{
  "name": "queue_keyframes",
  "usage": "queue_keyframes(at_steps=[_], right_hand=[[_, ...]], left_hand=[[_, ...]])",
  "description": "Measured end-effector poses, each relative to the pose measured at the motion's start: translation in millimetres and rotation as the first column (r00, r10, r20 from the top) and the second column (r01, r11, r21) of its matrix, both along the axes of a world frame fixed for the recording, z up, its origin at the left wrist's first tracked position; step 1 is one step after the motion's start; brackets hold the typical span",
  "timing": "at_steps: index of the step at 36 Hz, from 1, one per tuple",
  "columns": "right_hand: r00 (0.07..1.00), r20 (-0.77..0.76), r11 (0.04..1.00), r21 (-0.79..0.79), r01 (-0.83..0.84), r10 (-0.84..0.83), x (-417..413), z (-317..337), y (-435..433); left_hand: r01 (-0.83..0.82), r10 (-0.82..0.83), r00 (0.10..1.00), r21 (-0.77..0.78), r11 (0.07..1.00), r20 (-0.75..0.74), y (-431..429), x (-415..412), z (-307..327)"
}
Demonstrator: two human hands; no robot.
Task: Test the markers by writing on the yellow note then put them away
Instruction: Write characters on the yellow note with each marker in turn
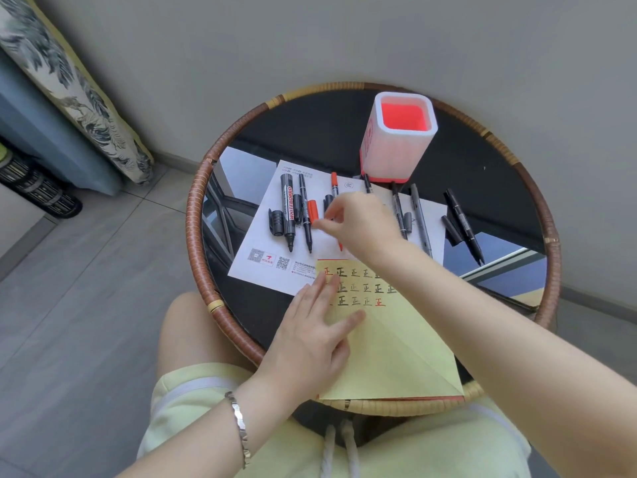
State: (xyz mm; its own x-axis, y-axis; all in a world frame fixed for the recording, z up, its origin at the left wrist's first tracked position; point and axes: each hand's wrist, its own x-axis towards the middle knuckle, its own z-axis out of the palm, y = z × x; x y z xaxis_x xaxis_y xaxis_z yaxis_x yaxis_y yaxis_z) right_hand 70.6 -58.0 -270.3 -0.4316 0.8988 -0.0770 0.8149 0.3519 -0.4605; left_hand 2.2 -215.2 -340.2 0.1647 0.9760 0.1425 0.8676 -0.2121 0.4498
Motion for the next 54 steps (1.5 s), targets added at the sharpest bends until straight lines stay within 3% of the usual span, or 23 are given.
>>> queue_keyframes(at_steps=[8, 15, 21, 25, 35, 40, 43, 49, 54], right_hand=[[0.992, 0.109, 0.988, -0.131, 0.076, -0.061, -26, -11, -2], [0.985, 0.118, 0.963, -0.223, 0.151, -0.127, -27, -1, -3], [0.955, -0.087, 0.831, -0.52, 0.199, -0.284, 7, 21, -6], [0.855, -0.299, 0.746, -0.651, 0.142, -0.423, 51, 33, -19], [0.685, -0.546, 0.864, -0.427, 0.267, -0.482, 119, 10, -74], [0.594, -0.608, 0.845, -0.454, 0.283, -0.526, 113, -11, -88], [0.567, -0.617, 0.837, -0.401, 0.371, -0.547, 107, -22, -92], [0.422, -0.664, 0.757, -0.356, 0.548, -0.617, 93, -36, -94], [0.453, -0.691, 0.761, -0.22, 0.61, -0.563, 91, -50, -95]], left_hand=[[0.003, -0.005, 0.999, 0.05, 0.999, 0.047, 0, 0, -3], [0.004, -0.005, 0.999, 0.03, 1.0, 0.047, -1, 0, -2], [-0.004, 0.004, 1.0, 0.004, 1.0, 0.017, -2, 0, 3], [-0.003, 0.002, 0.999, -0.022, 1.0, -0.033, -2, 0, 6], [0.007, -0.008, 0.999, -0.028, 1.0, -0.045, -2, -1, 4], [0.004, -0.005, 0.998, -0.029, 1.0, -0.057, -2, -1, 6], [0.004, -0.006, 0.999, -0.037, 0.999, -0.05, -2, -1, 7], [0.004, -0.007, 0.998, -0.055, 0.998, -0.059, -2, -1, 8], [0.003, -0.006, 0.998, -0.055, 0.998, -0.06, -2, -1, 8]])
